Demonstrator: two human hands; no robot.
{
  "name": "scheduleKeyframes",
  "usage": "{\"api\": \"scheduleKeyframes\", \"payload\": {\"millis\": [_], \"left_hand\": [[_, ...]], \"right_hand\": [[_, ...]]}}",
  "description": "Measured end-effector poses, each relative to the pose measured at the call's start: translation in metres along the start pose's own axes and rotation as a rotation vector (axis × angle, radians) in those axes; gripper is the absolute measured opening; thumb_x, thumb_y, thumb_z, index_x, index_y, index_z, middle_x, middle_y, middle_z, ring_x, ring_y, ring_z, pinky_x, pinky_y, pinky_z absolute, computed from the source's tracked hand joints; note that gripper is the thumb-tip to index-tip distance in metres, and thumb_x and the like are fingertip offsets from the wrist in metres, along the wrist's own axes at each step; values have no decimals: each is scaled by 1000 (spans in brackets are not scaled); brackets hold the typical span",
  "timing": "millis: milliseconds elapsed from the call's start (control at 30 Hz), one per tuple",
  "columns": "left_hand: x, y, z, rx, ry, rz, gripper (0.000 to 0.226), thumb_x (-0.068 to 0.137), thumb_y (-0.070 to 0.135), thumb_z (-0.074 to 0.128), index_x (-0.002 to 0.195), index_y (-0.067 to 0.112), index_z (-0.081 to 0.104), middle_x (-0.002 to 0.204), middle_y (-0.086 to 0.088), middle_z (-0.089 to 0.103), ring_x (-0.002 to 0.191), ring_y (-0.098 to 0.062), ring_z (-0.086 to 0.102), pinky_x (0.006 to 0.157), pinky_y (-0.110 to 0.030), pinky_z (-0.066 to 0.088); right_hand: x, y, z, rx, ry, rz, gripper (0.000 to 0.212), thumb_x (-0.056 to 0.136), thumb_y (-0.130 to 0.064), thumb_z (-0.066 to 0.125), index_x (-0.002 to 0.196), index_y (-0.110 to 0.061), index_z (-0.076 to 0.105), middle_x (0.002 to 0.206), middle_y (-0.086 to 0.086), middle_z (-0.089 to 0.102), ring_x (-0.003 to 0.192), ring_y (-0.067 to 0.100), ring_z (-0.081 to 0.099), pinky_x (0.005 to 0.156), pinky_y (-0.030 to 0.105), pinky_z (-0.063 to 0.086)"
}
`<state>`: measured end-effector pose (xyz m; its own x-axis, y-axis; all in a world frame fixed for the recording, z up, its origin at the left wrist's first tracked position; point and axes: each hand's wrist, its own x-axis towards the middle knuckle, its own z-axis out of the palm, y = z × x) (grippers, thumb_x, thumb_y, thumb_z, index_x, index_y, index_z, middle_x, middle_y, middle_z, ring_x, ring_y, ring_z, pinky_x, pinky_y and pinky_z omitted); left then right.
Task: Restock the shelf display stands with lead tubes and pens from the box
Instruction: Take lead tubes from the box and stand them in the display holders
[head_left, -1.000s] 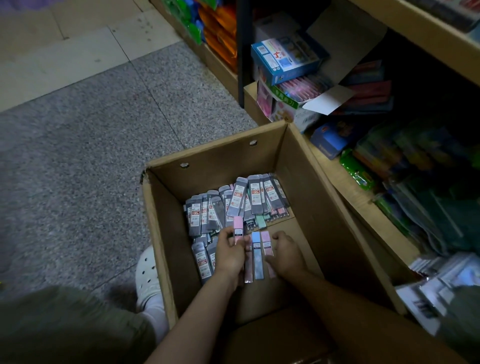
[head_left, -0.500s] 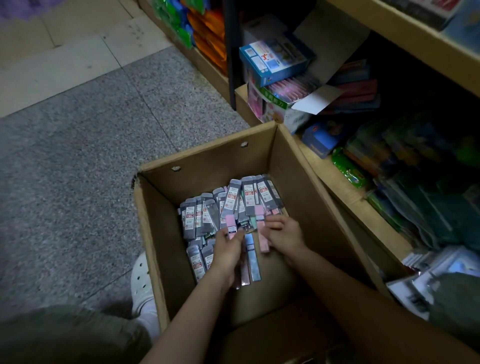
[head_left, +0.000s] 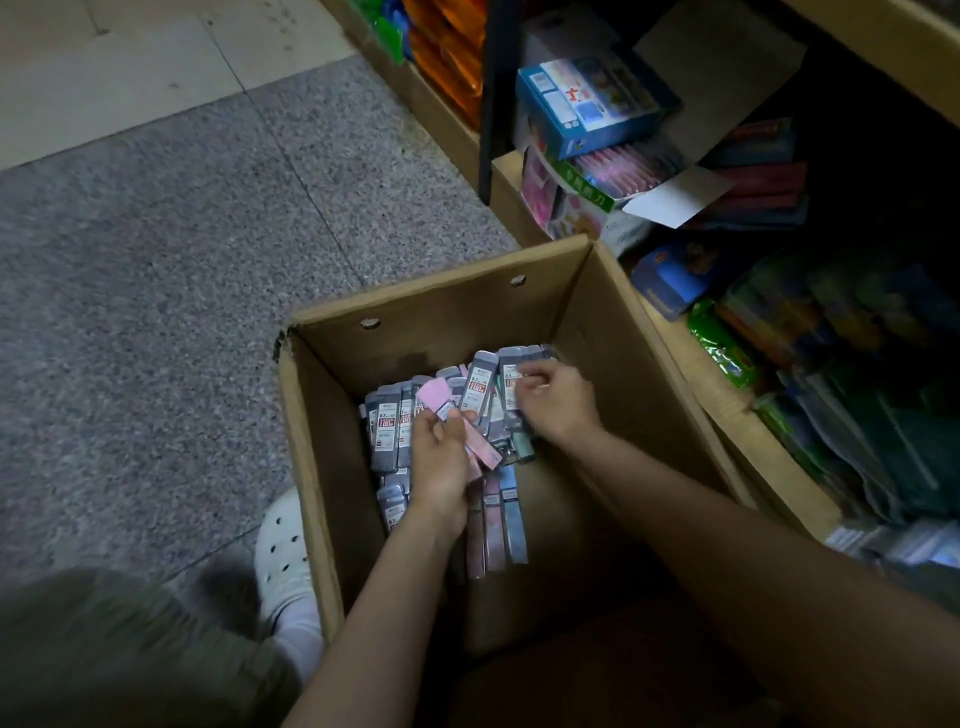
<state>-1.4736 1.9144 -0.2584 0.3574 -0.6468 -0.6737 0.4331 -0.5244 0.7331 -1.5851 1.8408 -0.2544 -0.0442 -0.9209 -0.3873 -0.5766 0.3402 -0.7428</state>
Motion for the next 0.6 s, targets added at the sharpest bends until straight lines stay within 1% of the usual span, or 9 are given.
{"api": "scheduleKeyframes", "payload": {"millis": [33,100,167,233,333,400,500,567,600], "left_hand": [[2,0,0,-7,4,-8,23,102,24,44,121,12,51,109,-10,67,92,-23,63,86,-44,53],[6,-1,1,-18,9,-5,19,101,24,46,117,14,51,103,-8,68,85,-18,65,76,-36,56],[8,-1,0,-29,9,-7,17,101,23,47,115,15,49,96,-7,67,77,-15,65,71,-33,55],[11,-3,0,-17,22,-6,17,100,23,49,115,14,48,94,-7,66,74,-14,64,70,-32,55],[16,-7,-2,50,45,-6,17,99,28,51,113,18,48,83,-4,65,63,-9,61,56,-25,51],[16,-10,-1,41,37,-18,15,100,27,50,111,18,46,74,-2,59,53,-6,55,48,-22,49],[10,-10,1,113,13,-22,14,101,27,47,111,18,46,73,0,58,53,-7,55,47,-22,49],[4,-7,2,144,-10,1,11,102,25,44,111,19,45,73,1,56,53,-6,52,45,-20,47],[0,-4,3,159,-25,14,9,102,23,43,110,19,45,74,2,56,54,-6,51,45,-19,46]], "right_hand": [[10,1,-1,-79,67,19,30,90,-8,60,119,-6,64,113,11,69,92,15,62,71,3,40],[25,7,2,-207,54,45,40,90,-18,64,127,-11,54,121,10,65,111,24,60,95,25,46],[35,11,12,-299,-10,75,52,89,-25,67,133,-10,43,128,14,60,119,30,56,101,41,45],[39,14,21,-351,-15,88,63,86,-28,70,136,-10,37,131,16,57,122,34,53,101,45,44],[42,18,31,-285,27,119,66,82,-24,76,135,-12,39,131,14,57,123,33,53,102,43,43],[43,21,31,-198,69,172,59,81,-19,76,130,-14,45,129,12,59,121,31,54,102,40,43],[40,28,24,-88,120,203,45,82,-15,75,122,-16,55,121,9,66,117,26,60,102,40,46],[34,31,16,-36,131,190,41,82,-14,74,120,-14,59,116,8,69,110,22,63,99,28,46],[29,31,11,-13,138,188,38,82,-12,74,118,-13,62,113,8,70,104,18,64,92,21,44]]}}
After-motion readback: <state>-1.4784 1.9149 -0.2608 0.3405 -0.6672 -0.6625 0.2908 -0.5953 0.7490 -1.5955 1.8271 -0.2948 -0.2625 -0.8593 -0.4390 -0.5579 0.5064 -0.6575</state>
